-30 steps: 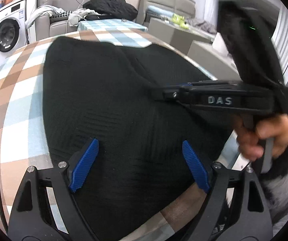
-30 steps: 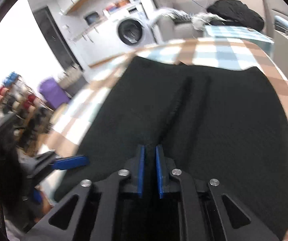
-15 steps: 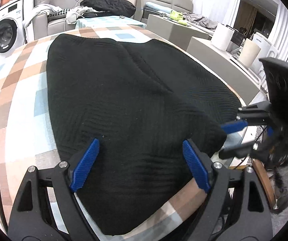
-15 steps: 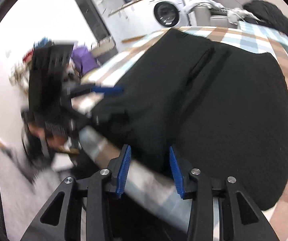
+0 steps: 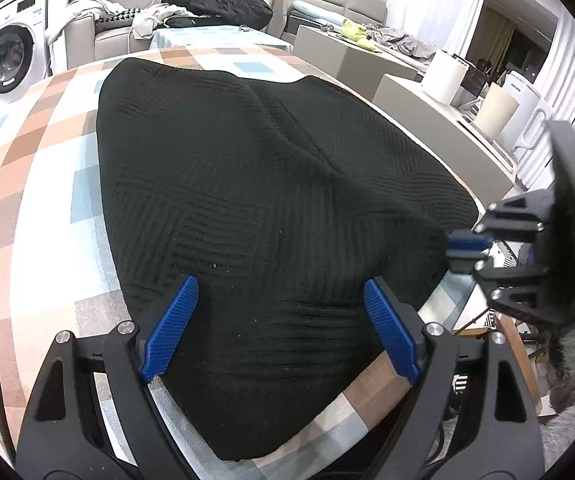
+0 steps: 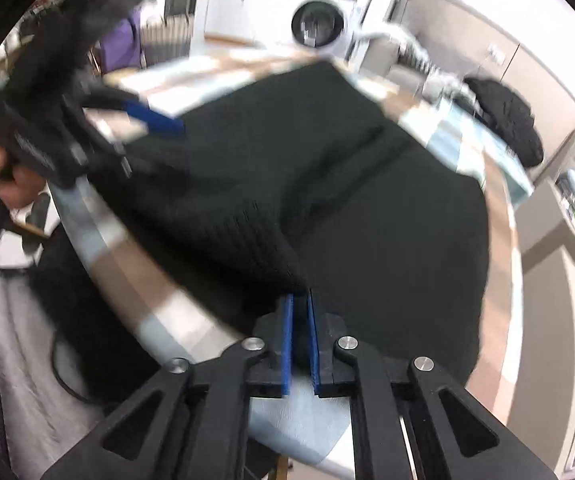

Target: Fold small clothes

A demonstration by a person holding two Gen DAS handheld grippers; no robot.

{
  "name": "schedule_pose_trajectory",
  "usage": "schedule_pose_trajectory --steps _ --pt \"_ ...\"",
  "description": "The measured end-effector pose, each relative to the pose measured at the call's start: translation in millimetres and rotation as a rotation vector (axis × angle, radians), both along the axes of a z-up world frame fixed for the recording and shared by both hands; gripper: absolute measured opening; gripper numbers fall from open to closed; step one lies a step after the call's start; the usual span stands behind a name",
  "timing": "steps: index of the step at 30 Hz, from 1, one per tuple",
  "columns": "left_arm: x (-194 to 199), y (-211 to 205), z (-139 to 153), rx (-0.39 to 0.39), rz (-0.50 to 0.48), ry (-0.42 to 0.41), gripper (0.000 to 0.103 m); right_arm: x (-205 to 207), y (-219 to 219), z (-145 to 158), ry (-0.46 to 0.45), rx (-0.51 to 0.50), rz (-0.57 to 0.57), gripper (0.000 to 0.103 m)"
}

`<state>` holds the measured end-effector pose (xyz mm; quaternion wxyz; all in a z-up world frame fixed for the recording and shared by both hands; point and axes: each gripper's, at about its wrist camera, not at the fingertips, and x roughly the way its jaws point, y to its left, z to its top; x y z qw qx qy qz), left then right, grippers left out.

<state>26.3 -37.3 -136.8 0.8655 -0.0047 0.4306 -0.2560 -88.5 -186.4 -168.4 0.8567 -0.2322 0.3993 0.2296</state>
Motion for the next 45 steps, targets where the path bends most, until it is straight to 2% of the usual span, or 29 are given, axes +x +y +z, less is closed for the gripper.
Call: schedule_pose_trajectory --steps 2,4,6,10,11,14,17,19,21,24,30,32,33,34,36,42,45 --pt "-0.9 1.6 3.2 -0.016 0.005 -0.002 0.083 -1.3 -7.0 1.5 0.044 0.046 0.001 0.014" --pt "-0.2 3.4 7.6 -0.048 0.025 -0.012 0.083 -2.1 -25.0 13.0 0.093 0.178 0.013 0.036" --pt "2.3 0.1 9.0 -0.066 0.062 -0.031 0.083 -2.4 -39.1 21.2 0.098 0.284 -0.001 0.043" --pt "7.9 -24.0 0.6 -0.075 0.038 -0.012 0.083 17.1 -62.9 29.3 0.130 0.508 -0.146 0.043" --pt "5.6 -33.0 -1.2 -0.036 0.037 -0.032 0.084 28.6 -65.6 24.5 0.165 0.567 -0.192 0.043" --pt "-3.5 -54.5 -6.0 0.091 -0.003 -0.065 0.086 64.0 -53.2 14.6 0.251 0.645 -0.221 0.043" --pt "-10.6 -62.2 -9.7 0.135 -0.034 -0.072 0.088 89.9 -37.9 7.3 0.314 0.704 -0.222 0.043" --pt "-14.2 -62.8 -10.4 0.147 -0.046 -0.077 0.088 105.6 -27.8 5.1 0.337 0.715 -0.228 0.044" --pt "-16.9 -61.0 -8.9 0.132 -0.057 -0.073 0.088 117.6 -18.7 9.3 0.315 0.710 -0.220 0.044" --pt "-16.8 -48.7 -0.5 0.067 -0.058 -0.075 0.088 140.0 -5.8 10.8 0.310 0.708 -0.223 0.044" --pt "-5.0 -5.2 17.3 -0.006 0.064 -0.083 0.088 153.0 8.7 11.1 0.302 0.687 -0.217 0.043" --pt "-0.9 8.6 18.8 -0.011 0.113 -0.078 0.088 155.4 13.7 8.9 0.299 0.649 -0.226 0.033" --pt "1.5 17.5 18.6 -0.016 0.142 -0.066 0.088 156.8 17.3 9.3 0.282 0.612 -0.240 0.022" --pt "3.3 23.4 18.1 -0.022 0.159 -0.057 0.088 158.4 22.8 11.1 0.263 0.578 -0.234 0.016" --pt "7.2 35.1 19.2 -0.035 0.194 -0.052 0.088 156.4 27.7 15.5 0.238 0.547 -0.230 0.013" --pt "4.8 55.9 29.7 -0.055 0.233 -0.074 0.088 122.3 8.5 78.2 0.085 0.546 -0.189 0.011" --pt "10.4 53.4 25.3 -0.043 0.247 -0.062 0.088 113.5 -24.2 90.1 0.051 0.529 -0.258 0.011"
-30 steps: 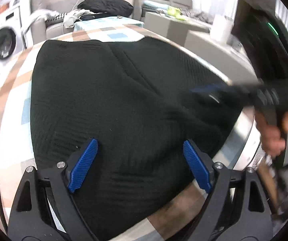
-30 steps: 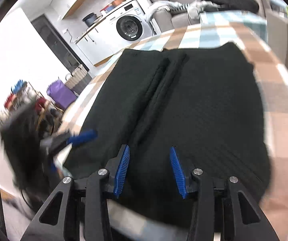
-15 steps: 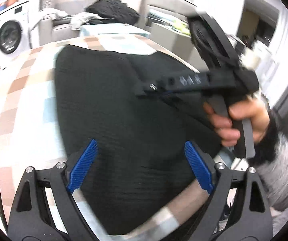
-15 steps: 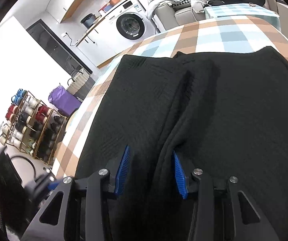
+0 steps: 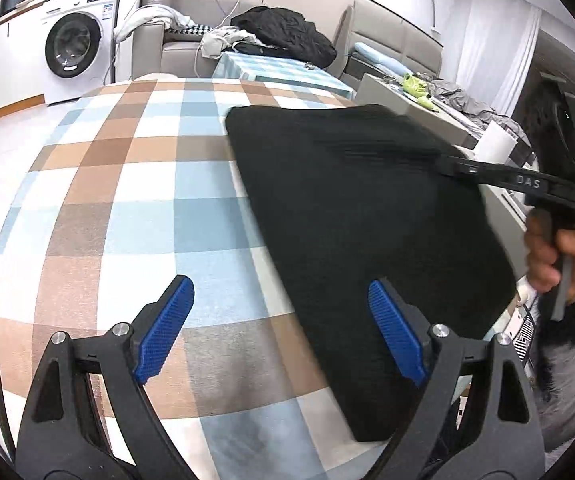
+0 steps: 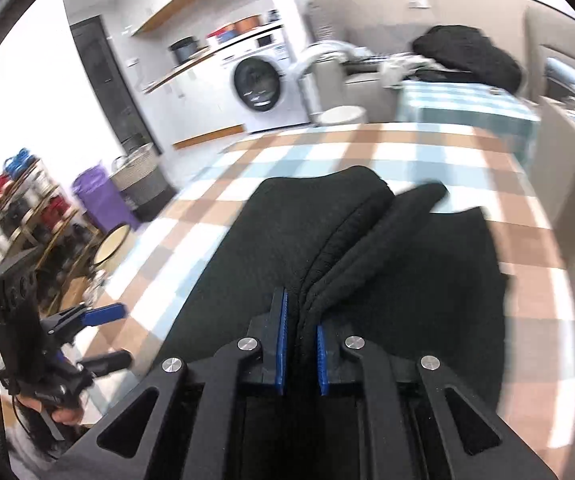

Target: Fold small clothes

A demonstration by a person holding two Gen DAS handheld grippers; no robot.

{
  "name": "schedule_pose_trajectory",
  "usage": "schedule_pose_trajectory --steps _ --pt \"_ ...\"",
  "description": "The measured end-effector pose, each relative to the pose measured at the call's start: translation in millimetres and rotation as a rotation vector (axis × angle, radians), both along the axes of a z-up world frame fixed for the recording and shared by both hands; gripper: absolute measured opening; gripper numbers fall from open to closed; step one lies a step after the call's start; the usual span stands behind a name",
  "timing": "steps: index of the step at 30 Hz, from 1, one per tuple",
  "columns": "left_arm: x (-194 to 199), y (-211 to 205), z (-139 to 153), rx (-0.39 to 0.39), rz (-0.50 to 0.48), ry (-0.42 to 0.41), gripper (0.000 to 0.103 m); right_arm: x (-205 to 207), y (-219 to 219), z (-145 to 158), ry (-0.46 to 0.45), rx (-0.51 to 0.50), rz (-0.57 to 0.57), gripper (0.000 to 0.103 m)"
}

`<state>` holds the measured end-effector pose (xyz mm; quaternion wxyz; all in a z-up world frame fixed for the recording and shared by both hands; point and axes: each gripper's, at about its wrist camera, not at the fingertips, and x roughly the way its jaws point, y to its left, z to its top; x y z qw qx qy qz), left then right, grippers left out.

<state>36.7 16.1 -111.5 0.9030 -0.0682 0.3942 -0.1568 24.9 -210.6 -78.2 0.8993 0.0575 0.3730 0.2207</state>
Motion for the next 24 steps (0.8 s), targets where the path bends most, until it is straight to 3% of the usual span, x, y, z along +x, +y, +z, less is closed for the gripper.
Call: schedule_pose_trajectory --steps 4,6,9,15,19,24 --pt "6.9 2.6 -11.7 -0.020 0.000 0.046 0.088 11.9 -35.1 -30.8 0.092 -0.043 -0.097 0.014" --pt "9.0 -1.3 -19.6 -0.029 -0.006 0.071 0.088 21.1 -46.3 -54.3 0.156 -0.026 -0.106 0.015" --pt "15.6 -7.4 -31.1 -0.044 -0.011 0.097 0.088 22.0 -59.5 -72.6 0.230 0.028 -0.102 0.024" --pt "32.9 -18.6 -46.0 -0.088 -0.037 0.145 0.088 -18.6 -73.5 -69.1 0.223 0.119 -0.028 0.034" --pt "41.7 -26.9 -49.3 -0.081 -0.038 0.160 0.088 -59.0 -82.4 -71.6 0.246 0.253 0.100 0.040" --pt "29.1 -31.6 -42.0 -0.069 -0.048 0.154 0.088 -87.7 -80.5 -70.0 0.208 0.232 0.158 0.042"
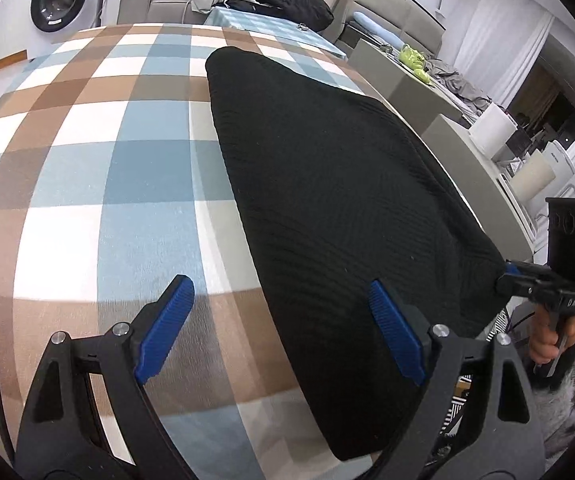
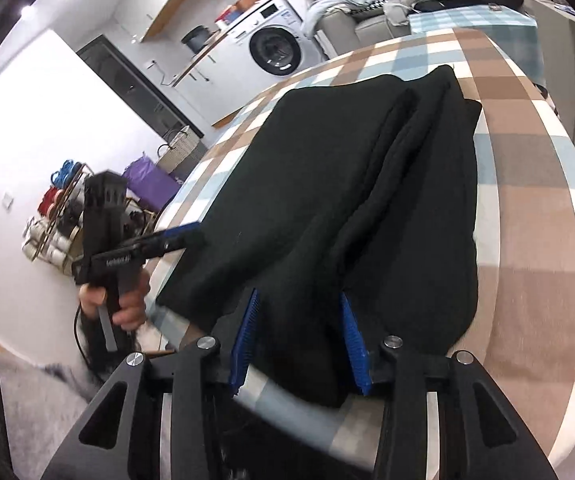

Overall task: Fold small clothes
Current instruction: 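Open the right tool and smooth the folded sweater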

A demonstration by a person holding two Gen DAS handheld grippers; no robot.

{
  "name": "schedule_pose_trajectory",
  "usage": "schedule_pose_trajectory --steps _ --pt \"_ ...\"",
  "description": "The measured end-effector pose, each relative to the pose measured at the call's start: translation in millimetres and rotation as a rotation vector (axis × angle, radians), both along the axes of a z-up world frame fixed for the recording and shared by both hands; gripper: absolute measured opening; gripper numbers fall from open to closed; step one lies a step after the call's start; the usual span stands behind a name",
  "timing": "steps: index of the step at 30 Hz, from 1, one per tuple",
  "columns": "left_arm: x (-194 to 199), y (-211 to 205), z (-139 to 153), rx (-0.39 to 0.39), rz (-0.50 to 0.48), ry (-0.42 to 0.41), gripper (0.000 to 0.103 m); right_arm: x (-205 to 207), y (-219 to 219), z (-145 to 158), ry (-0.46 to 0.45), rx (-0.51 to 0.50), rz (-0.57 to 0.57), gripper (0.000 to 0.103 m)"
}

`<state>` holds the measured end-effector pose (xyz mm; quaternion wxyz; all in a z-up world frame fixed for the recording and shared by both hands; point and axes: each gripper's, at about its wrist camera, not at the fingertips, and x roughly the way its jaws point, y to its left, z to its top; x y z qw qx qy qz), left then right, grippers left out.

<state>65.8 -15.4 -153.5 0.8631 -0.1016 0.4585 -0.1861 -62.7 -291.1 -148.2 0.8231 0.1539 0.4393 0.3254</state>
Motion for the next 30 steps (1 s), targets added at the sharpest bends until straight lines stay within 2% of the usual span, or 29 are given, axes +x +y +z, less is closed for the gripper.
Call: schedule_pose_trajectory --steps 2,3,4,9,13,15,17,18,19,20,22,26,28,30 --pt "-9.1 -4.7 4.0 0.018 -0.024 -0.012 0.088 -2.5 5.1 -1.5 -0.025 -0.044 -0.014 0.033" --pt "-15.9 -8.3 6.9 0.031 -0.042 -0.024 0.088 -1.0 7.0 -2.5 -0.031 -0.070 -0.017 0.022" --pt "-23.1 -12.9 9.6 0.050 -0.064 -0.039 0.088 2.0 11.7 -1.9 -0.038 -0.094 -0.010 0.018" --pt "-49.2 -30.9 9.2 0.141 -0.140 -0.062 0.088 -2.3 6.8 18.7 -0.098 -0.070 -0.006 0.015" --pt "-60.8 -41.3 -0.7 0.268 -0.167 -0.060 0.088 5.0 4.7 3.1 -0.050 -0.181 -0.048 0.015" --pt "-63.3 -41.7 -2.9 0.300 -0.166 -0.056 0.088 7.0 8.1 -0.1 -0.036 -0.188 -0.040 0.016" --pt "-64.9 -39.1 1.9 0.278 -0.176 -0.060 0.088 5.5 9.5 4.2 -0.050 -0.196 -0.040 0.021" --pt "-63.1 -36.1 5.0 0.247 -0.179 -0.065 0.088 5.6 6.9 9.1 -0.062 -0.178 -0.047 0.028" --pt "-59.8 -32.4 8.1 0.209 -0.171 -0.068 0.088 4.1 3.2 11.7 -0.069 -0.161 -0.058 0.041" --pt "-54.0 -28.2 10.0 0.168 -0.152 -0.062 0.088 3.5 -3.2 15.3 -0.082 -0.132 -0.085 0.045" --pt "-39.4 -22.2 10.4 0.123 -0.099 -0.041 0.088 5.6 -18.2 15.5 -0.092 -0.084 -0.138 0.046" --pt "-3.3 -14.4 0.6 0.076 0.010 0.013 0.088 26.4 -35.9 5.2 -0.042 -0.015 -0.266 0.046" --pt "11.5 -11.5 -4.6 0.049 0.044 0.027 0.087 37.0 -35.2 -1.7 -0.032 -0.033 -0.303 0.046" --pt "21.7 -12.1 -3.9 0.041 0.061 0.010 0.081 46.4 -32.0 -6.7 -0.025 -0.063 -0.320 0.046"
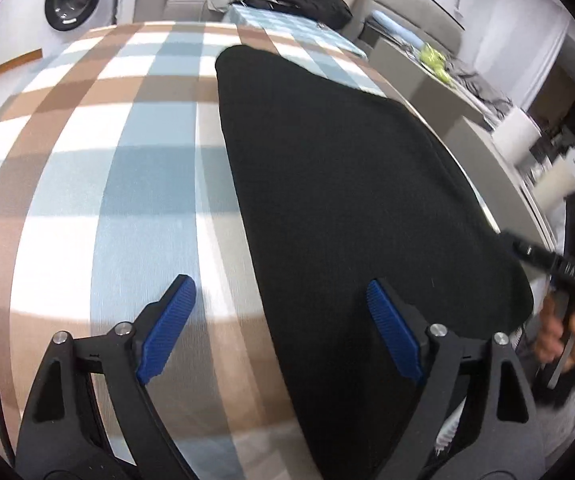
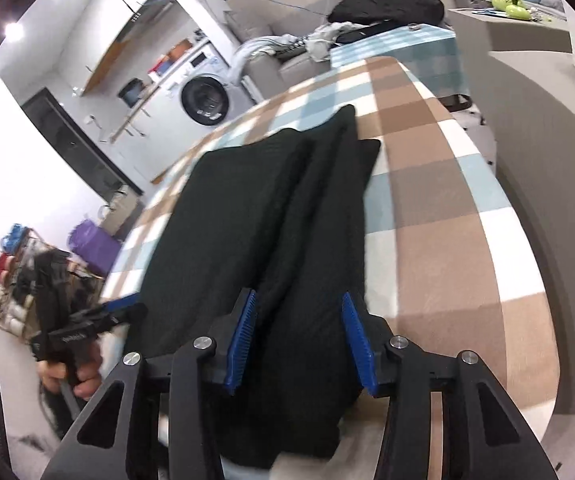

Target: Fold small clothes

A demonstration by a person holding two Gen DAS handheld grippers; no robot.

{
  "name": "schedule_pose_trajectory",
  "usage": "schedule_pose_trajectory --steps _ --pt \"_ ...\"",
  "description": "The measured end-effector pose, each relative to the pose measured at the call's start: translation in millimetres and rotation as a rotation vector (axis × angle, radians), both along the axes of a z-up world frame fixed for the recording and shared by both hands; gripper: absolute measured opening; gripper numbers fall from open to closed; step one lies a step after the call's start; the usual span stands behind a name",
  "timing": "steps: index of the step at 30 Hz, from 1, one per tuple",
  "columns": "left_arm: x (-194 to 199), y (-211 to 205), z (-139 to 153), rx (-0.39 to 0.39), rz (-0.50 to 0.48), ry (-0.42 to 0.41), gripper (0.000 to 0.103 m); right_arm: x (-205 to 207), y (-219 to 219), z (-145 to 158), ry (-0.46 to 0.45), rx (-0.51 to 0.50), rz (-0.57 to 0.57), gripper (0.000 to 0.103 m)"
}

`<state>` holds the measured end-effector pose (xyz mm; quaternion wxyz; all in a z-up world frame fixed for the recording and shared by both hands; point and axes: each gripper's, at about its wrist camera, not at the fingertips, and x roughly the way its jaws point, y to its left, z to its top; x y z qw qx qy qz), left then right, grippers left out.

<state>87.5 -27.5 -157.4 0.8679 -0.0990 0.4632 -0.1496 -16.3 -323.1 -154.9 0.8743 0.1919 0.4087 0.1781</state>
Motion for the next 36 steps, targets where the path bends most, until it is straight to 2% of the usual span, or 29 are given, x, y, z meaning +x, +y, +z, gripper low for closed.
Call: schedule_pose_trajectory --steps 3,4,5,7,8,11,15,19,22,24,27,30,33,35,36 --pt "12.8 -2.3 -1.5 -0.019 0.002 -0.009 0.067 13.8 4.0 -7.8 0.012 -0.032 0.001 0.045" --pt "16.6 -3.5 -2.2 -0.028 0.000 -0.013 0.055 18.3 6.7 -9.9 0.016 -0.041 0.003 0.040" --pt "19.7 -5.0 -3.2 -0.034 -0.002 -0.014 0.038 20.3 8.3 -11.3 0.019 -0.046 0.007 0.037" --pt "26.0 -7.3 -4.4 -0.022 0.007 -0.020 0.024 22.5 11.9 -12.9 0.012 -0.062 0.017 0.031" --pt "26.6 -8.0 -3.8 -0.017 0.005 -0.026 0.019 22.6 15.2 -13.1 0.010 -0.077 0.024 0.031" --pt "26.0 -5.3 -2.2 -0.021 -0.002 -0.035 0.014 24.4 20.5 -14.9 0.010 -0.071 0.031 0.030" --pt "20.4 9.0 -0.9 0.001 0.015 -0.046 0.013 25.6 32.4 -14.1 0.022 -0.051 0.047 0.030" --pt "8.6 40.2 0.2 0.049 0.061 -0.061 0.013 27.4 68.0 -15.6 0.016 -0.041 0.118 0.030" --pt "0.0 70.7 0.5 0.050 0.111 -0.057 0.013 29.0 97.2 -15.8 0.014 -0.044 0.181 0.030" --pt "-3.1 86.2 -0.1 0.032 0.127 -0.049 0.013 29.8 113.1 -13.3 0.015 -0.086 0.227 0.030" --pt "-5.7 97.0 3.5 0.028 0.119 -0.062 0.015 27.1 117.5 -6.3 0.011 -0.166 0.249 0.030" --pt "-9.2 100.0 10.3 0.023 0.103 -0.095 0.015 24.8 106.9 7.8 -0.022 -0.130 0.224 0.030" --pt "-11.8 99.8 14.4 0.009 0.103 -0.099 0.022 36.3 101.6 21.5 -0.053 -0.059 0.209 0.033" --pt "-14.0 98.1 17.1 -0.010 0.101 -0.102 0.040 52.6 106.8 21.9 -0.059 -0.031 0.212 0.043" --pt "-15.5 96.4 18.8 -0.018 0.100 -0.105 0.046 61.9 108.6 20.1 -0.054 -0.012 0.213 0.044"
